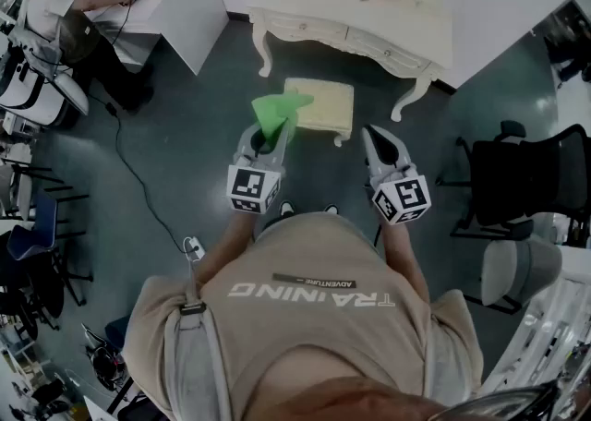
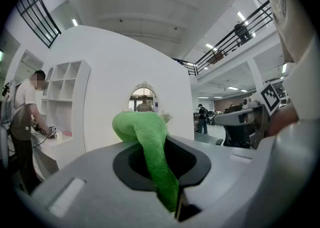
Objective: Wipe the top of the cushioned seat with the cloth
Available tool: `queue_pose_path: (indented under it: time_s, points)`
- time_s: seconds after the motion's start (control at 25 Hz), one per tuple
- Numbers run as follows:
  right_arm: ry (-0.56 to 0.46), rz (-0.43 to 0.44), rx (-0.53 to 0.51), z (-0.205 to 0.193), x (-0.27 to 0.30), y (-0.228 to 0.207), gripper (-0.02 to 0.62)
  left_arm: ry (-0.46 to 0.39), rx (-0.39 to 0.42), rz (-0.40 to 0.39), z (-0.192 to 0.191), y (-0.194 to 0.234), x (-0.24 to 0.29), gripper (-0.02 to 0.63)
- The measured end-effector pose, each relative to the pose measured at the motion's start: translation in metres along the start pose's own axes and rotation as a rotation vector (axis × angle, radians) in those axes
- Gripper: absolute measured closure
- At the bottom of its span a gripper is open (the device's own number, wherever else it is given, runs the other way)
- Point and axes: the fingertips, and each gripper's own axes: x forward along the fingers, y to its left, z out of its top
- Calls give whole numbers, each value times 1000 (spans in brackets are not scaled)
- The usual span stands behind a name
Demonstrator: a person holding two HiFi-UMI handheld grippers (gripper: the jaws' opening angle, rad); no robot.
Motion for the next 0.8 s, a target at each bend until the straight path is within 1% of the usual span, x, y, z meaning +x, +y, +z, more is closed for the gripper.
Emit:
queue_pose_path:
  time_s: [0.12,0.24,0.56,0.68,0.8]
  points:
    - [14,-1,5,-9,-7,-3,594,-4,7,8,0,-1,-2,558]
    - [16,-5,8,-7,0,-2,594,1,19,16,3,13,-4,558]
    - [49,25,16,-15,28,-3,594,27,-11,75,-9,45,-6,558]
    - [52,37,22,-19,44,-3,594,53,-28,78,-20,57,-2,558]
    - [81,38,19,-26,60,-1,594,66,-36,67,-28,69,5,558]
